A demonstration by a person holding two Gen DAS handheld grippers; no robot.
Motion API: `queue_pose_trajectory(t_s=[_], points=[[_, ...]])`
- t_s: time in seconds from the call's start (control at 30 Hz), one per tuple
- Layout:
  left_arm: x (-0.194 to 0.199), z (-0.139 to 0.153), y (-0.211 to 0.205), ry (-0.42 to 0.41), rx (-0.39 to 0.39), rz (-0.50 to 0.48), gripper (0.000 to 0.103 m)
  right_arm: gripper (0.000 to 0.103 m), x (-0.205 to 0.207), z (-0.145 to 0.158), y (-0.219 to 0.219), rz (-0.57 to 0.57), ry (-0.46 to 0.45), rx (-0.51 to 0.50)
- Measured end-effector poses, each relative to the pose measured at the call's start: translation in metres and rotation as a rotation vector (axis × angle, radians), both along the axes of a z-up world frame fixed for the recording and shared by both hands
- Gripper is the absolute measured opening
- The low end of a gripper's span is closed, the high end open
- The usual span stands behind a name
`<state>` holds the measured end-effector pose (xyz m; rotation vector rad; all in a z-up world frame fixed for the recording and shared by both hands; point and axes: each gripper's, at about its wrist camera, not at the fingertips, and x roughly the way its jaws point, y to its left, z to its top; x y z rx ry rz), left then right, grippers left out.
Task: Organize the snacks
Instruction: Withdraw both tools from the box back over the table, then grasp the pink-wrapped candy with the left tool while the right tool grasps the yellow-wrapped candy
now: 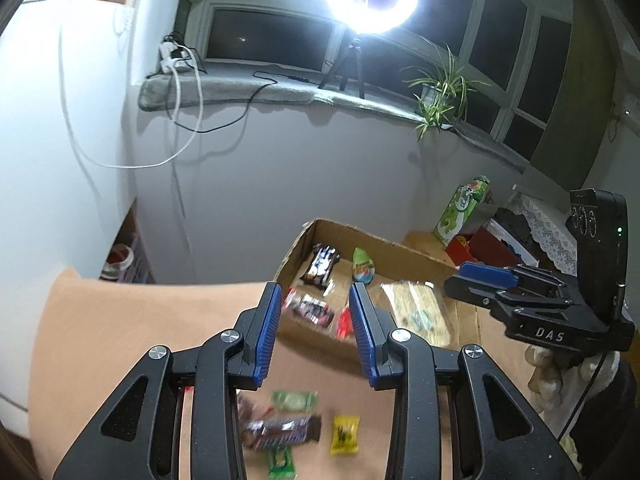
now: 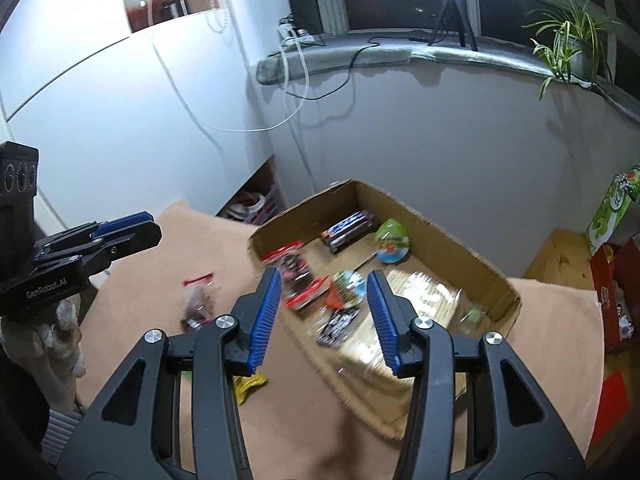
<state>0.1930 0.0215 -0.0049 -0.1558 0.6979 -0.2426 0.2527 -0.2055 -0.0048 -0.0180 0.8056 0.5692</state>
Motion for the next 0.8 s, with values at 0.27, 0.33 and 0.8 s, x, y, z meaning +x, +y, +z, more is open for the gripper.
queue_pose_trajectory(t_s=[0.27,0.33,0.8], points=[[-0.054,-0.017,0.020,0.033,-0.006,0.029,0.034,0.052,-0.047,-0.017,0.016,0.054,0.017,-0.025],[-0.071,-0.023,0.023,0.039,-0.006,0.040,0.034,0.052,-0.056,-0.023,0.020,0.063,0.029,-0.029],[-0.159,-0.109,0.027,0.260,-0.103,0.091,0.034,0.052,-0.093,-0.085,0.050,0.104,0.139,-0.091]])
